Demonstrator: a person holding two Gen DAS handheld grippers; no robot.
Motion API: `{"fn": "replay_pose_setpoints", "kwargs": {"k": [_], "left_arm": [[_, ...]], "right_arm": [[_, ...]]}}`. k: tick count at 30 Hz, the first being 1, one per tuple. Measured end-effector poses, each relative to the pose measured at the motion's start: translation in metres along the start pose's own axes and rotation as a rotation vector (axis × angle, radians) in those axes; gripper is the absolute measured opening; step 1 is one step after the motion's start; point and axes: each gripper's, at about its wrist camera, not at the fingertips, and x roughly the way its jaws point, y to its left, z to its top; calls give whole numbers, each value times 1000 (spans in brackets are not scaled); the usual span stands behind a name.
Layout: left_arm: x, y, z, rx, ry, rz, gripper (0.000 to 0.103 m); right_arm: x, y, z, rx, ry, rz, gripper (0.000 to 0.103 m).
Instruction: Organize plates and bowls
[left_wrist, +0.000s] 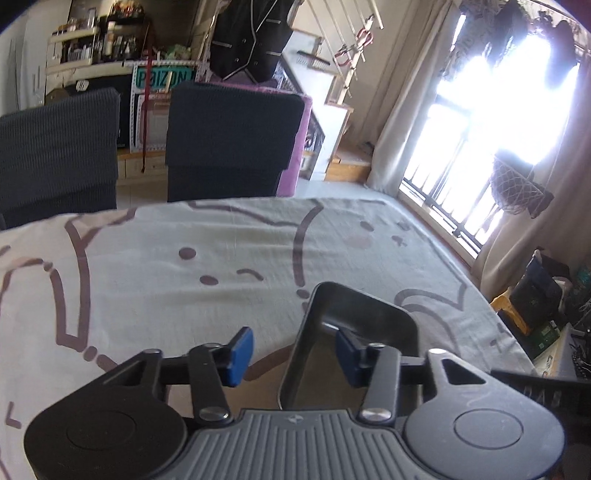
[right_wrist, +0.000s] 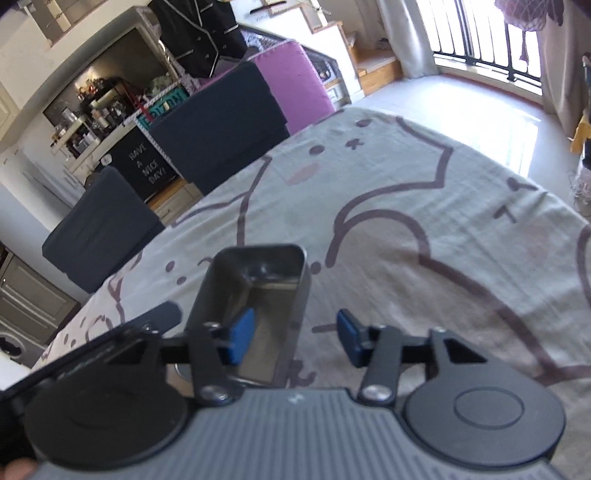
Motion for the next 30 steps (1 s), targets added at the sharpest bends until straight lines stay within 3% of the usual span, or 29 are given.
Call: {"fn": "replay_pose_setpoints", "kwargs": {"k": [4,11,13,14,15,17,24,30], "left_arm": [[9,8,-2,-27,12,-26,46],[13,12,-5,-47,12,-43,44],[13,14,-5,-51,13,-40,41],[13,14,-5,-54,14,-39,40],[13,14,-5,-55,16,-40,35],[14,15,-6,-61,22,-45,26],[19,15,-10,-67,74,-50,26],[21,18,-11,-81,74,-64,18]], "right_arm": [[10,4,-2,-24,21,-25,42],[28,3,-4,-13,29,29,42],[31,4,-6,-23,46,21,34],[31,5,-7,-26,48,11,21],[29,5,-7,-27,47,4,15],[27,6,-6,-27,42,17,9],[20,8,-3,-64,50,18,8],[20,11,-3,-92,56,17,8]]}}
